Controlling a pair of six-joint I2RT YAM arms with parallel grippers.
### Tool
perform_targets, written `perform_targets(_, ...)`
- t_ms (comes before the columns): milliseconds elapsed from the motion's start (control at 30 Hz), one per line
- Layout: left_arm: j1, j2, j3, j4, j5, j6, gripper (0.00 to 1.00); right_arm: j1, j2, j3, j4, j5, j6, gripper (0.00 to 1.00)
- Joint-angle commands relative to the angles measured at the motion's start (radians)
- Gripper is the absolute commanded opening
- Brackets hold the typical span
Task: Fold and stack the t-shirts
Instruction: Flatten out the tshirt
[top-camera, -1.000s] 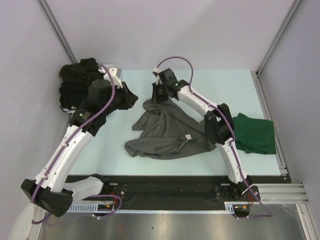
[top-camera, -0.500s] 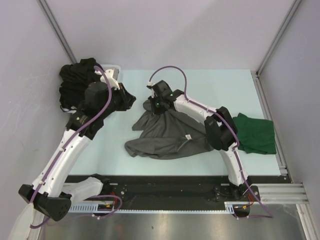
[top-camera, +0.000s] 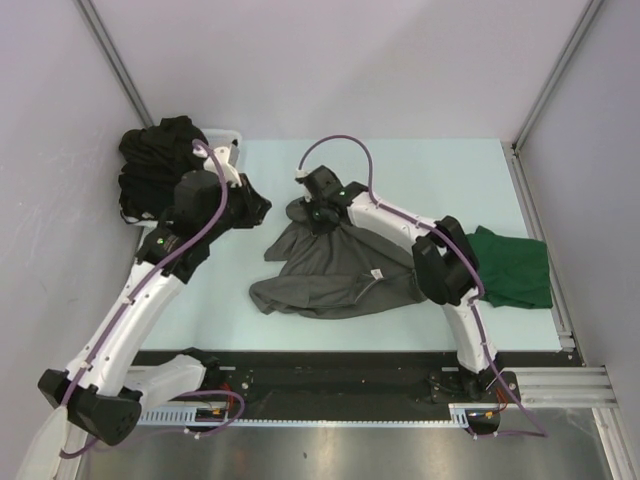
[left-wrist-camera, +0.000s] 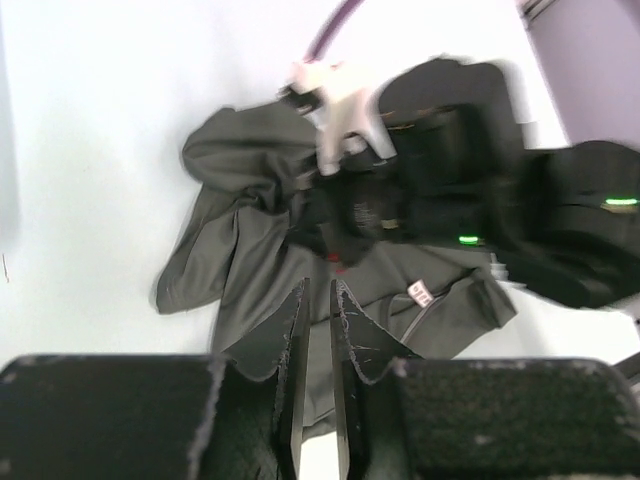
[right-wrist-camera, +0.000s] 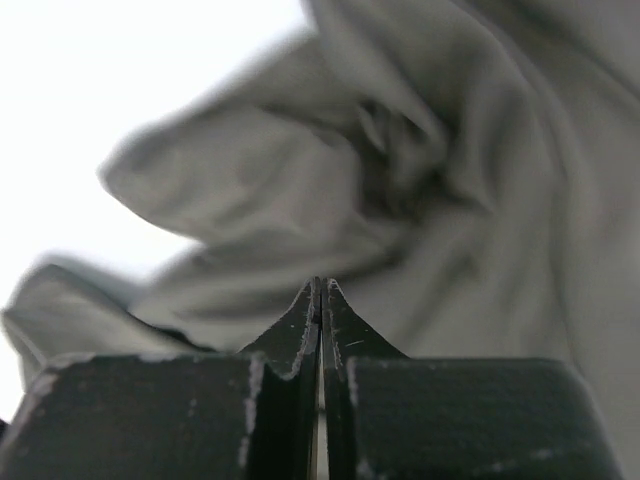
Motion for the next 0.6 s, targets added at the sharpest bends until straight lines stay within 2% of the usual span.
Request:
perform_targets(0, -0.003, 0.028, -0.088, 0.083, -0.004, -0.022, 0.16, -0.047, -0.223, -0.096, 0.015, 0.161, 0.013, 0.00)
perform_targets(133, -0.003, 0.094, -0.136, 0.156, 0.015, -0.028, 0.11, -0.092, -0.390, -0.146, 0.013, 0.244, -0.016, 0.00)
perform_targets(300, -0.008, 0.242, -0.147, 0.219, 0.030, -0.022, 0.00, -0.155, -0.469, -0.157, -0.036, 0.254, -0.045, 0.00)
perform_targets(567, -0.040, 0.503, -0.072, 0.276, 0.033, -0.027, 0.00, -0.209, -0.585, -0.226, -0.068, 0.240, -0.055, 0.00)
